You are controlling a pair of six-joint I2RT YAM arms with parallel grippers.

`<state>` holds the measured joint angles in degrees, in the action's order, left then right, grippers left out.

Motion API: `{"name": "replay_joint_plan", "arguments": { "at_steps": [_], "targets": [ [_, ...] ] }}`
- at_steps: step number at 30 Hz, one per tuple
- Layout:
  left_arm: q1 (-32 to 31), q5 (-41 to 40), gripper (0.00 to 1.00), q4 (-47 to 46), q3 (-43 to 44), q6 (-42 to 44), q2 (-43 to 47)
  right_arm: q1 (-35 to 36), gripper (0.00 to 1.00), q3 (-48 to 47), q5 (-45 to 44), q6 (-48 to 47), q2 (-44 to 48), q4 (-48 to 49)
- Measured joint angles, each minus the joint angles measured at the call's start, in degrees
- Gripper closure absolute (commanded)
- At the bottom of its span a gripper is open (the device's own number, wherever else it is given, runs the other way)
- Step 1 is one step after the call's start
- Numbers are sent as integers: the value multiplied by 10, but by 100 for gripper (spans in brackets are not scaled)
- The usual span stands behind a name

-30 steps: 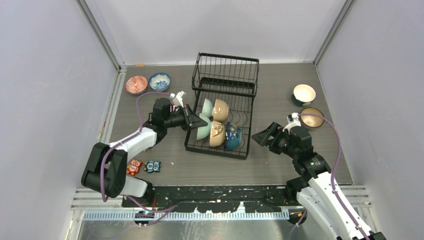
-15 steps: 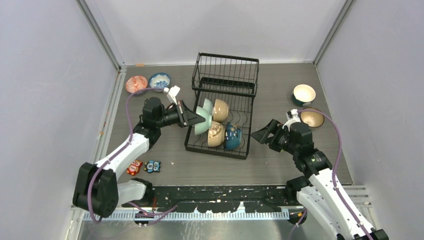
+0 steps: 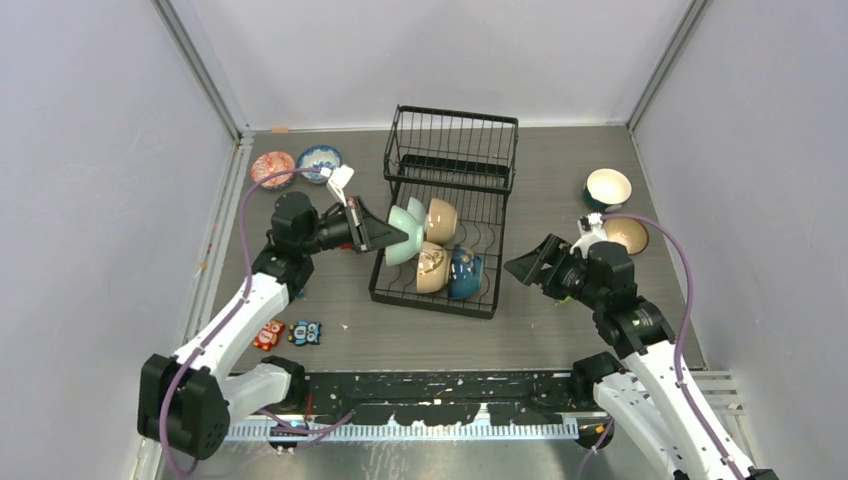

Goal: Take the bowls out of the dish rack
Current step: Place the bowl at the center of the board.

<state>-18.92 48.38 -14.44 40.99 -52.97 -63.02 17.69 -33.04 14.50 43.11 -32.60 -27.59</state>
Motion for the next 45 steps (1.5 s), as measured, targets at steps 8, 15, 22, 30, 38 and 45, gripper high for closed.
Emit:
{"name": "replay_joint_plan", "arguments": {
  "at_steps": [8,15,22,30,38,45],
  "targets": [
    [-28,-9,100,189,68,133,99,6,21,-101,24,-43,-11,-64],
    [-128,-68,100,357,89,284,212,32,26,-243,25,-79,-46,-125],
    [-273,-183,100,439,73,376,241,78,27,-393,6,-107,-131,-204],
    [-492,-378,100,522,73,507,203,197,28,-516,-66,-148,-243,-306],
    [-637,-536,100,532,74,610,166,390,28,-533,-198,-155,-350,-351],
    [-760,-655,100,575,88,691,95,404,28,-567,-212,-159,-402,-351]
  ]
}}
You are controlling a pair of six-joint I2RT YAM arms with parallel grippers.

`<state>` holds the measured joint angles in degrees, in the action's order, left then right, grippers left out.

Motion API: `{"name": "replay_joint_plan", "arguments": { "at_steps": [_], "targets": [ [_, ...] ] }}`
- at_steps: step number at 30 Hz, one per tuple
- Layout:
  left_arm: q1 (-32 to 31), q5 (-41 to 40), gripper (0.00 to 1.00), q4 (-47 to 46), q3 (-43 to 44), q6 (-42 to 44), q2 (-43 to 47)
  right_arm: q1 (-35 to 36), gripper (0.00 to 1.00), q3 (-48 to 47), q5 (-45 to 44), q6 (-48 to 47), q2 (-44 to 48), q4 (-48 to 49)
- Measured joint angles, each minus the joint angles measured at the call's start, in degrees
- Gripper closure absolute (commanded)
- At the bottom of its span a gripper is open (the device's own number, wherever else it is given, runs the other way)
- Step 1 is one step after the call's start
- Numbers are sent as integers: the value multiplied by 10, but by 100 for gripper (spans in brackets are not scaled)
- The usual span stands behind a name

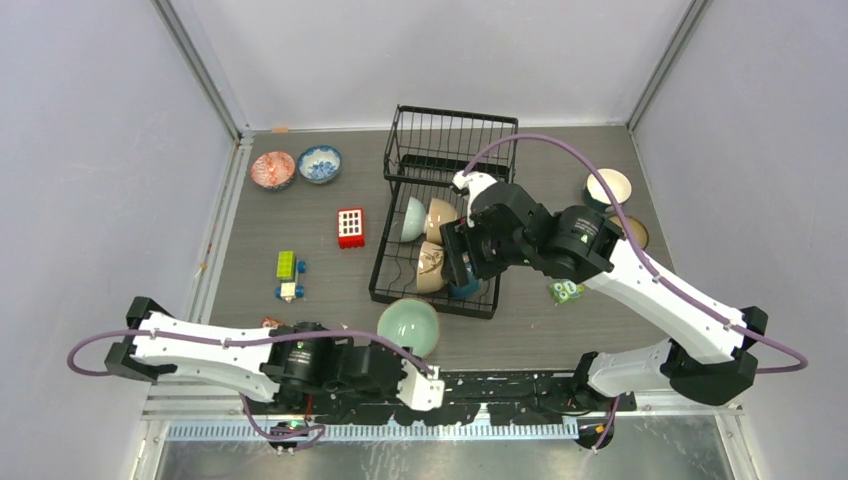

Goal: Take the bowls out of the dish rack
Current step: Place the bowl at the center of the board.

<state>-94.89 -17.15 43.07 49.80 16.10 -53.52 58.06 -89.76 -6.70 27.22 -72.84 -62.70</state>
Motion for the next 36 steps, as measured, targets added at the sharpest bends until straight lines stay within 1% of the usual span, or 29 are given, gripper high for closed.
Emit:
{"name": "replay_joint_plan", "arguments": {
  "at_steps": [4,7,12,15,20,27,32,36],
  "targets": [
    [-43,-39,100,16,0,42,0,5,28,-22,23,-15,-22,-4],
    [-70,-65,100,18,0,71,3,26,28,-22,33,-30,-33,-14],
    [-99,-81,100,18,-1,100,2,76,29,-21,27,-48,-54,-30],
    [-114,-88,100,18,-1,112,-15,91,30,-21,21,-53,-68,-32],
    [-131,-87,100,18,-5,127,-44,108,34,-21,7,-63,-88,-35],
    [-143,-77,100,20,-6,124,-46,147,39,1,-10,-80,-99,-36],
    [-158,-78,100,21,-6,127,-54,158,42,33,-12,-83,-101,-30],
    [-164,-78,100,21,-6,129,-60,165,44,37,-12,-83,-109,-21]
  ]
}}
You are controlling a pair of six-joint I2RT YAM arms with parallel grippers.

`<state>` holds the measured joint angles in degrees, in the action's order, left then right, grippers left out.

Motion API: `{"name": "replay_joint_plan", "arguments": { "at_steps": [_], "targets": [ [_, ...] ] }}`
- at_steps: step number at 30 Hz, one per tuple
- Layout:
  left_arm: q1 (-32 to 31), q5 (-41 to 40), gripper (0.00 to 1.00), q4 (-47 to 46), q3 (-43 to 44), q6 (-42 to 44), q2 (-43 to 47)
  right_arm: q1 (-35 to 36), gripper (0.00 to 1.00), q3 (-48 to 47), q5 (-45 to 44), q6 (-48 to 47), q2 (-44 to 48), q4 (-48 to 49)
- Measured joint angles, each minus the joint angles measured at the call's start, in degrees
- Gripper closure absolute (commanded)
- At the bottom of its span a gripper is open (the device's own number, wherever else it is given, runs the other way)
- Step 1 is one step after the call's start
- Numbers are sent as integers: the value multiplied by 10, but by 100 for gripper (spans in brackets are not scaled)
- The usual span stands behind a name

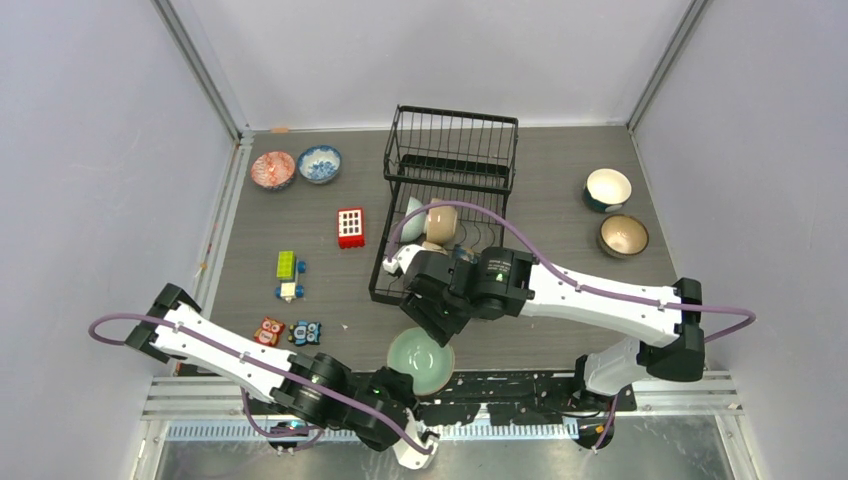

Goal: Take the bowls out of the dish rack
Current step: Place the bowl at the center of the board.

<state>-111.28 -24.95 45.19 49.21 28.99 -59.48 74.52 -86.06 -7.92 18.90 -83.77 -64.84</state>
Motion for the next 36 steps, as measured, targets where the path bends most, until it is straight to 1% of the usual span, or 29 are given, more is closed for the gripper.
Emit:
{"name": "replay_joint_plan", "arguments": {
  "at_steps": [10,12,18,22,25,32,34,36],
  "targets": [
    [-4,2,100,2,0,-3,0,15,57,22,0,0,-21,28],
    [-5,4,100,3,0,-6,0,18,58,28,0,0,-22,30],
    [-8,8,100,5,0,-19,0,24,57,36,0,0,-23,32],
    [-9,8,100,5,0,-28,0,27,53,37,0,0,-25,35],
    [-12,7,100,5,0,-32,0,28,54,38,0,0,-29,36],
    [-15,7,100,5,0,-34,0,33,63,41,0,2,-38,41],
    [-16,7,100,5,0,-35,0,33,67,41,0,3,-38,43],
    [-16,7,100,5,0,-35,0,34,75,41,-1,3,-38,44]
  ]
}}
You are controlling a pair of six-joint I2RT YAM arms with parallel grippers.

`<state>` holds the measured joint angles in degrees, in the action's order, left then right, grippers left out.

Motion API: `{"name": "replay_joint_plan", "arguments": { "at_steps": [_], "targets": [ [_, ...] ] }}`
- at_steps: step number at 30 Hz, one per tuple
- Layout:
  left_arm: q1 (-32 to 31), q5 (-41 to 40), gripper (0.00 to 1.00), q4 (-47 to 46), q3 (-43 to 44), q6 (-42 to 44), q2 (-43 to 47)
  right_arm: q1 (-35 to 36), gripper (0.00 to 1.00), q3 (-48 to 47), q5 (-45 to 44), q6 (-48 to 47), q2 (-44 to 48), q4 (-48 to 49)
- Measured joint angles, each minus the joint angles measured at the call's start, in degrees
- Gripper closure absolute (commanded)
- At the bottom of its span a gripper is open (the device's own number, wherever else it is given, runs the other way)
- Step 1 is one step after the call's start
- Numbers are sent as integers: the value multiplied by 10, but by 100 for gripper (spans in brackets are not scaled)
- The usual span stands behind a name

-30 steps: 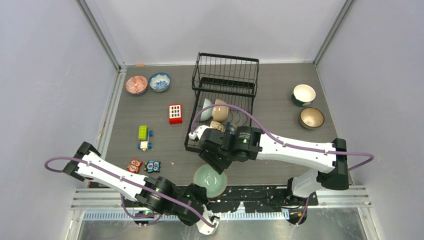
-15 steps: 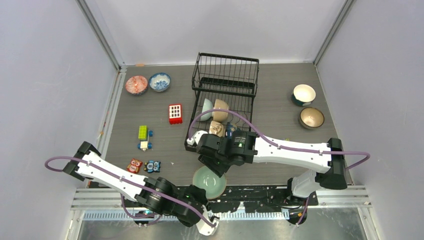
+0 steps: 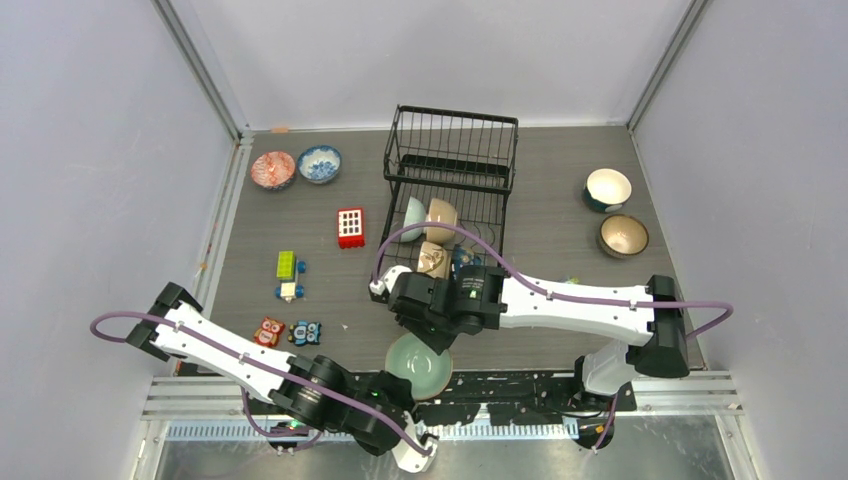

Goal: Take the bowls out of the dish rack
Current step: Place the bowl at the center of the board.

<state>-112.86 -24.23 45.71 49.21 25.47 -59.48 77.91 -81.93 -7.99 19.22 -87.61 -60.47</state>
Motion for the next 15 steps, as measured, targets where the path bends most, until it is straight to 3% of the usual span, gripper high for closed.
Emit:
{"name": "replay_joint_plan", "arguments": {
  "at_steps": [4,5,6,8,10,11,12,15],
  "targets": [
    [0,0,100,0,0,-6,0,4,97,0,1,1,-3,3],
    [0,3,97,4,0,-9,0,5,99,0,3,-1,-3,2],
    [-1,4,89,7,0,-9,0,5,99,0,7,-2,-3,0],
    [-4,3,64,9,0,-12,0,6,99,-1,13,-1,-3,0],
    [-4,-5,47,5,0,-15,1,7,99,-2,8,2,-3,0],
    [-4,-14,17,-4,0,-20,5,8,99,-1,0,2,-4,-2],
    [-4,-23,2,-12,0,-26,12,7,99,-1,-5,2,-5,-3],
    [-4,-43,0,-28,2,-38,34,7,99,-1,-23,5,-6,-5]
  ]
}}
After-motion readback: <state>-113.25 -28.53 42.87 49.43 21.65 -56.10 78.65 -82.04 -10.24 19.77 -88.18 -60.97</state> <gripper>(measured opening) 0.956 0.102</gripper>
